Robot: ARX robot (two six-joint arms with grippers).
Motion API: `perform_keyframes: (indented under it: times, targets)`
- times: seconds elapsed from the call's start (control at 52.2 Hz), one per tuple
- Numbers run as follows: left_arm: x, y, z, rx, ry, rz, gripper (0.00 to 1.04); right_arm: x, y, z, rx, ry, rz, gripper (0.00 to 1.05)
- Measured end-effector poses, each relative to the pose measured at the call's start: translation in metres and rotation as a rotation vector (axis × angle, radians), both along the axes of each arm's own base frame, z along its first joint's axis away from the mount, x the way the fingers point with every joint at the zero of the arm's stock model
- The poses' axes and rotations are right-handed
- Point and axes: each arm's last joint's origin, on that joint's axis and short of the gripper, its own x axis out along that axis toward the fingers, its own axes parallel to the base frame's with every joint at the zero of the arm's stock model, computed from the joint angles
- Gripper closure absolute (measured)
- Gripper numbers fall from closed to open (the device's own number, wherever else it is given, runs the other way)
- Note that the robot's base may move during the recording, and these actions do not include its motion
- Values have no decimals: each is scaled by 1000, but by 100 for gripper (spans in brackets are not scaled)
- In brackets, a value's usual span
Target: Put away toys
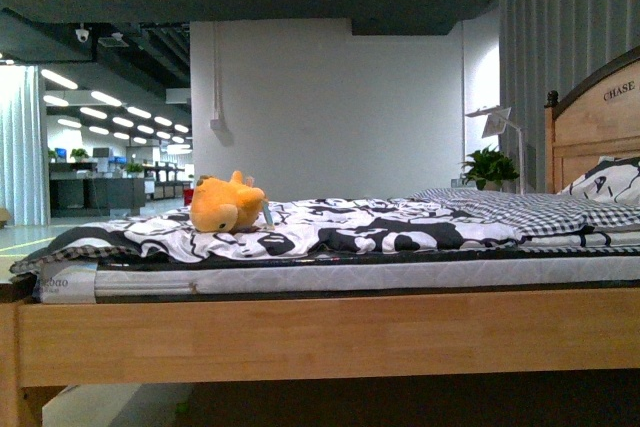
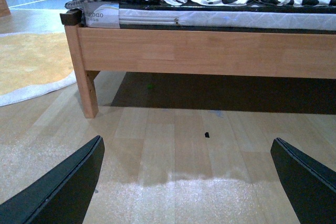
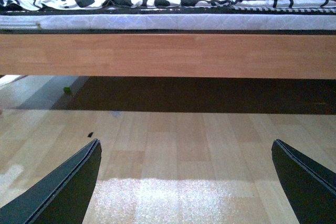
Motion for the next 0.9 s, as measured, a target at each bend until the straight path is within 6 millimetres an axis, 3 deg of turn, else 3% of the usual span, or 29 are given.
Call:
perform_keyframes:
  times: [0.901]
  targets:
    - [0, 0, 0, 0, -1, 0, 6, 0, 0, 0, 0, -1, 0, 7]
